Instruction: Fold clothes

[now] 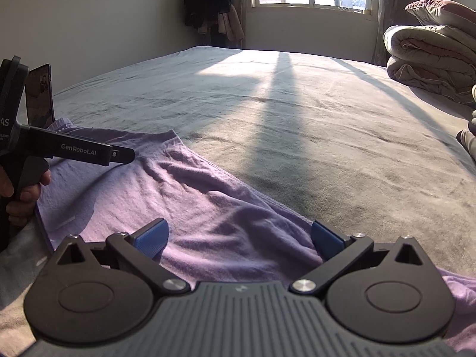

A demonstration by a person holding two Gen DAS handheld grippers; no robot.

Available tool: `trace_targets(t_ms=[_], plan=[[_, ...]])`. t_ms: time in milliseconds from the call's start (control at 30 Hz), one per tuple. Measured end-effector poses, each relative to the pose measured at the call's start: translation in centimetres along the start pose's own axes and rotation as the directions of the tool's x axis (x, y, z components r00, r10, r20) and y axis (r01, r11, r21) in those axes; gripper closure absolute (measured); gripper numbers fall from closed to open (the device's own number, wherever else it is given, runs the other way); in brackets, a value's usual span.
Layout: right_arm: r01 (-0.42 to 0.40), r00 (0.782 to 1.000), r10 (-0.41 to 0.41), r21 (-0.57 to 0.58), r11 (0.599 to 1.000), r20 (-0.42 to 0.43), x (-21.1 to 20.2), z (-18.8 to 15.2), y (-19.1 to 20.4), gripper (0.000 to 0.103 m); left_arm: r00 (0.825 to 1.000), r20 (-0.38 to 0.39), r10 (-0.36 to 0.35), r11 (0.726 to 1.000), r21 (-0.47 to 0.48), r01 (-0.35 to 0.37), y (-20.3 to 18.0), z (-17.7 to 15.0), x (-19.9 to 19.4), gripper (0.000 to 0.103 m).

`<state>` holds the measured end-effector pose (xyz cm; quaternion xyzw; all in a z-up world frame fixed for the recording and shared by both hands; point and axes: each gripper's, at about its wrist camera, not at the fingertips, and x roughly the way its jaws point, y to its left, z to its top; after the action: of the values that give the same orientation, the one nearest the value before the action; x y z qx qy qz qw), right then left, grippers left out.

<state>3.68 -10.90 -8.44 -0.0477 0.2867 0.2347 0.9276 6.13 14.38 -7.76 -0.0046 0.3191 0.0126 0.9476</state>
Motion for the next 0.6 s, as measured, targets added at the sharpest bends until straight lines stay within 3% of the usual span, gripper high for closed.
trace_targets(t_ms=[300, 400, 600], plan=[[-0.021, 1.0, 0.021, 0.042, 0.999, -0.012, -1.6, 0.7, -0.2, 0.002, 0.999, 0.031, -0.024, 1.0, 0.008, 0.024, -0.8, 1.0, -1.6, 0.015], [-0.032, 0.999, 0.033, 0.085, 0.996, -0.013, -2.4, 1.3, -1.4, 0.007, 0.996, 0.033, -0.079, 0.996, 0.038, 0.078, -2.0, 1.0, -1.9, 0.018], [-0.09, 0.993, 0.101, 0.178, 0.98, -0.054, -2.9, 2.8, -4.5, 0.042, 0.984, -0.002, -0.177, 0.977, 0.122, 0.176, -4.8, 1.3, -2.0, 0.038]])
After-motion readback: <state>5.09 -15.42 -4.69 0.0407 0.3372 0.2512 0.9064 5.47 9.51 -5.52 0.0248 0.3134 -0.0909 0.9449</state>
